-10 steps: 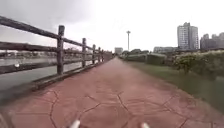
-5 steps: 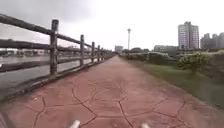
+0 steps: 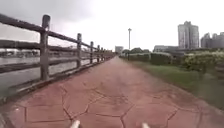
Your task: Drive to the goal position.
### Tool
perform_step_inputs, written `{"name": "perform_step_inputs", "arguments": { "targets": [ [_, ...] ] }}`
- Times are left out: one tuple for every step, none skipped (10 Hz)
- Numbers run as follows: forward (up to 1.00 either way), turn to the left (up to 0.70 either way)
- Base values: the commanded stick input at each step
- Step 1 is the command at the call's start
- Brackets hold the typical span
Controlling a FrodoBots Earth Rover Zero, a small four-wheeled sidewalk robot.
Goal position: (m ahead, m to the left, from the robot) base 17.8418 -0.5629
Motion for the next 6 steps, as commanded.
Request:
{"name": "perform_step_inputs", "arguments": {
  "targets": [
    [0.70,0.00],
    [0.70,0.00],
    [0.70,0.00],
    [0.70,0.00],
    [0.70,0.00],
    [0.70,0.00]
  ]
}}
